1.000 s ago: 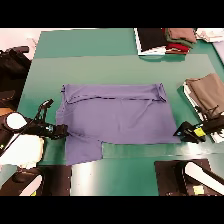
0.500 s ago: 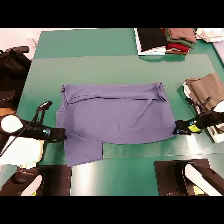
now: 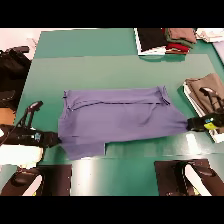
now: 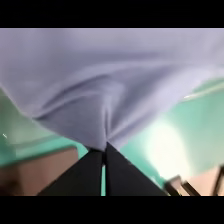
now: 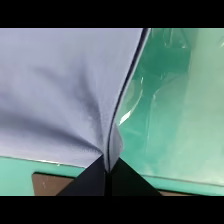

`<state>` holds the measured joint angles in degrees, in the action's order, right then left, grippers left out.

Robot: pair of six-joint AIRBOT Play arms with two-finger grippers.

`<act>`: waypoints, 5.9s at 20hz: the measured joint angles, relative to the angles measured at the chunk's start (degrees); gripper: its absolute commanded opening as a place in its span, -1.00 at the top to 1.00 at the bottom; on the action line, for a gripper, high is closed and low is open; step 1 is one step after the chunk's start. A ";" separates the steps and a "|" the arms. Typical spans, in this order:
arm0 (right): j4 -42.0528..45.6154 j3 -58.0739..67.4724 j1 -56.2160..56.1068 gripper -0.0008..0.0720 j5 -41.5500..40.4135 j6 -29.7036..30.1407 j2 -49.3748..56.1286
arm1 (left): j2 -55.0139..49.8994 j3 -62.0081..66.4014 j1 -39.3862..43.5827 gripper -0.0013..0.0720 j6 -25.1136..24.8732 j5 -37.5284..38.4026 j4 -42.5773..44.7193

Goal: Fold the shirts.

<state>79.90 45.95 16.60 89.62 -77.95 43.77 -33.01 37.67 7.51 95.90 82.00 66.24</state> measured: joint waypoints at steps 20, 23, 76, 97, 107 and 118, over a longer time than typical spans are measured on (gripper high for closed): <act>-13.62 50.07 -5.40 -0.40 -8.17 -2.84 51.78 | -47.95 39.78 -0.02 -0.66 -8.85 -25.92 10.49; -15.98 52.74 -3.10 -0.43 -6.47 -0.61 53.79 | -48.17 42.23 -0.04 -0.66 -8.90 -25.18 10.64; -39.71 54.51 -42.64 0.04 -24.70 3.48 46.10 | -56.92 66.88 5.14 0.90 -8.52 -19.63 6.88; -36.70 37.83 -29.77 -0.93 -23.19 -0.39 59.30 | -41.97 66.18 2.99 0.90 -10.91 -18.84 13.11; -42.16 51.17 -37.64 0.94 -26.64 0.42 70.60 | -41.97 66.18 4.83 0.90 -10.93 -18.95 11.74; -16.20 57.13 -8.41 0.94 -18.67 -4.02 49.81 | -41.97 66.18 17.70 0.90 -12.22 -22.08 11.13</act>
<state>63.70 103.09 8.19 70.96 -81.97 93.58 -74.98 103.85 25.21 83.68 59.92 77.36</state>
